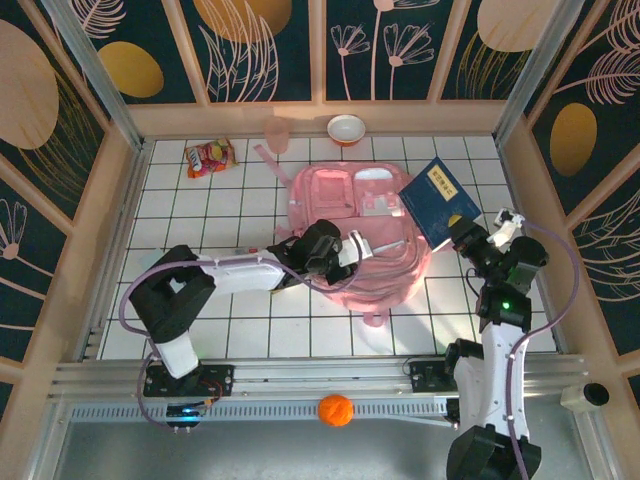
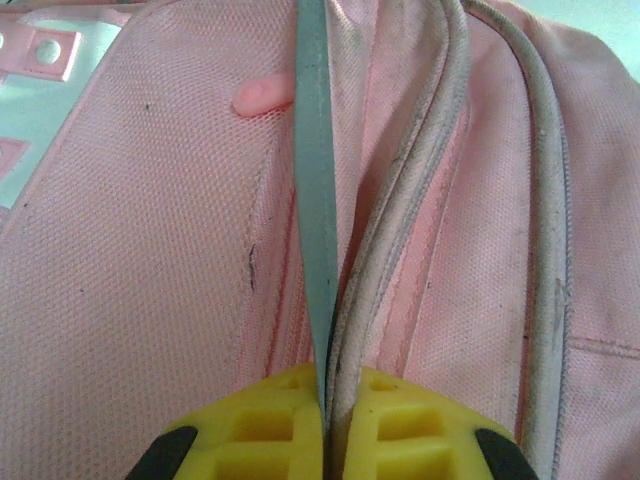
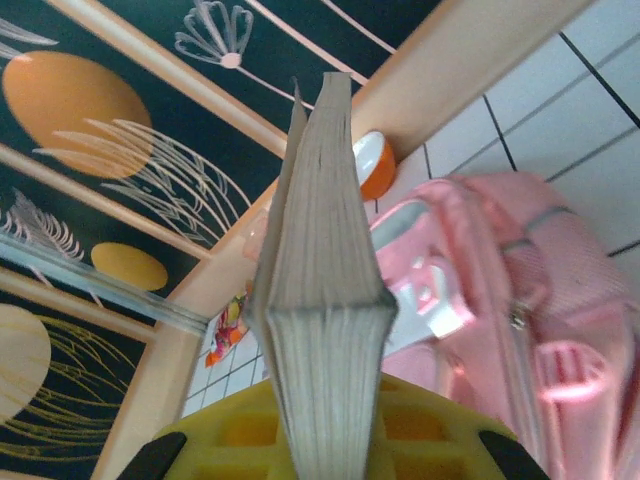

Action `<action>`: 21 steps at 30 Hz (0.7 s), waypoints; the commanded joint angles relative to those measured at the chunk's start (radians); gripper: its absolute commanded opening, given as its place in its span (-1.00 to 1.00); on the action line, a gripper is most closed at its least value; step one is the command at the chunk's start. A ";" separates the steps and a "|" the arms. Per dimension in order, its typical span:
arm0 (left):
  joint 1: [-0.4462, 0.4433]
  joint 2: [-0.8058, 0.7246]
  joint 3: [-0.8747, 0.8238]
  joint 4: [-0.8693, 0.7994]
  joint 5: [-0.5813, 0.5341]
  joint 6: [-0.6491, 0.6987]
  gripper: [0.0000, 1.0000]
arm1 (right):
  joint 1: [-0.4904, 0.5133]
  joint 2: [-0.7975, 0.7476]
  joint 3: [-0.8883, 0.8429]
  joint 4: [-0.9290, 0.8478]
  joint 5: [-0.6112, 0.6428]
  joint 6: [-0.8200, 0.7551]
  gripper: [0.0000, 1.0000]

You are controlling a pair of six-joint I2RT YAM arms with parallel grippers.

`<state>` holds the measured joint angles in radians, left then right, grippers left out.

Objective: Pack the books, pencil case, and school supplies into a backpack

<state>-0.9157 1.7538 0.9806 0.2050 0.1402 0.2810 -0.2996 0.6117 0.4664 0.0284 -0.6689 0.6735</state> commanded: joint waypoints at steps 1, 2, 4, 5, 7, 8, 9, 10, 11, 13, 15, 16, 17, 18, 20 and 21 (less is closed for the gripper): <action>0.009 -0.069 0.001 0.066 -0.142 -0.231 -1.00 | -0.006 0.035 0.086 -0.057 0.038 0.082 -1.00; 0.009 -0.070 0.007 0.064 -0.172 -0.256 -1.00 | -0.005 0.051 0.100 -0.072 0.030 0.087 -1.00; 0.010 -0.070 0.020 0.064 -0.209 -0.266 -1.00 | -0.006 0.056 0.120 -0.104 0.052 0.096 -1.00; 0.010 -0.068 0.027 0.071 -0.222 -0.266 -1.00 | -0.005 0.044 0.132 -0.131 0.089 0.099 -1.00; 0.012 -0.058 0.050 0.078 -0.229 -0.252 -1.00 | -0.006 0.006 0.156 -0.187 0.167 0.091 -1.00; 0.013 -0.051 0.069 0.078 -0.226 -0.248 -1.00 | -0.006 -0.019 0.174 -0.226 0.206 0.086 -1.00; 0.014 -0.046 0.093 0.072 -0.219 -0.250 -1.00 | -0.006 -0.046 0.199 -0.283 0.234 0.075 -1.00; 0.019 -0.047 0.116 0.063 -0.209 -0.252 -1.00 | -0.006 -0.062 0.218 -0.339 0.249 0.068 -1.00; 0.025 -0.025 0.143 0.055 -0.194 -0.259 -1.00 | -0.006 -0.090 0.242 -0.418 0.270 0.062 -1.00; 0.036 -0.014 0.181 0.054 -0.178 -0.287 -1.00 | -0.006 -0.143 0.264 -0.517 0.291 0.066 -1.00; 0.047 -0.016 0.208 0.064 -0.162 -0.326 -1.00 | -0.006 -0.193 0.276 -0.592 0.309 0.088 -1.00; 0.053 -0.020 0.216 0.070 -0.154 -0.344 -1.00 | -0.006 -0.208 0.279 -0.620 0.307 0.094 -1.00; 0.059 -0.025 0.226 0.073 -0.142 -0.358 -1.00 | -0.006 -0.219 0.284 -0.656 0.299 0.103 -1.00; 0.065 -0.030 0.237 0.073 -0.134 -0.370 -1.00 | -0.005 -0.226 0.284 -0.684 0.276 0.109 -1.00; 0.079 -0.034 0.259 0.064 -0.124 -0.392 -1.00 | -0.006 -0.228 0.280 -0.724 0.219 0.113 -1.00; 0.088 -0.034 0.269 0.062 -0.120 -0.404 -1.00 | -0.006 -0.230 0.275 -0.742 0.187 0.117 -1.00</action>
<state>-0.8482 1.7397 1.1824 0.1787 -0.0048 -0.0616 -0.3004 0.3847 0.7319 -0.5987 -0.4206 0.7658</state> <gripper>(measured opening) 0.064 0.107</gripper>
